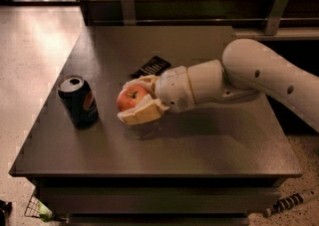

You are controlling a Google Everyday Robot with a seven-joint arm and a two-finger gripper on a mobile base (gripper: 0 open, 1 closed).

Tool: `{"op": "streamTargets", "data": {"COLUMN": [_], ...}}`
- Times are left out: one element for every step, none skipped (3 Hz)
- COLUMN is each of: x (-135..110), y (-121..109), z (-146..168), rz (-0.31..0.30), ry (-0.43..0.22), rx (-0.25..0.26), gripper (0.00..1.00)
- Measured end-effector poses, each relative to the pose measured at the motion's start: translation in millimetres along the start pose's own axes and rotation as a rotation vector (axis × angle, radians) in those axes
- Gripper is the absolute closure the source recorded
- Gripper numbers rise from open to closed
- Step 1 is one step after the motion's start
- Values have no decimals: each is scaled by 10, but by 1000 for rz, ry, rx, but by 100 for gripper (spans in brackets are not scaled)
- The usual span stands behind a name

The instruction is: Move apple near pepsi can

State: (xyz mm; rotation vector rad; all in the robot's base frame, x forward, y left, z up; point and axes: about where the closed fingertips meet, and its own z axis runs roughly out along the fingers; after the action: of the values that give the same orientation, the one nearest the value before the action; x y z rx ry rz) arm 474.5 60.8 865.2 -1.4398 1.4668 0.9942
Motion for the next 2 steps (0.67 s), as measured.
{"op": "streamTargets", "data": {"x": [97,114], "y": [-28,-8], "z": [146,271], "rz": [30,15], "ry": [-16,6], "rx": [-45,-67], "gripper": [100,100]}}
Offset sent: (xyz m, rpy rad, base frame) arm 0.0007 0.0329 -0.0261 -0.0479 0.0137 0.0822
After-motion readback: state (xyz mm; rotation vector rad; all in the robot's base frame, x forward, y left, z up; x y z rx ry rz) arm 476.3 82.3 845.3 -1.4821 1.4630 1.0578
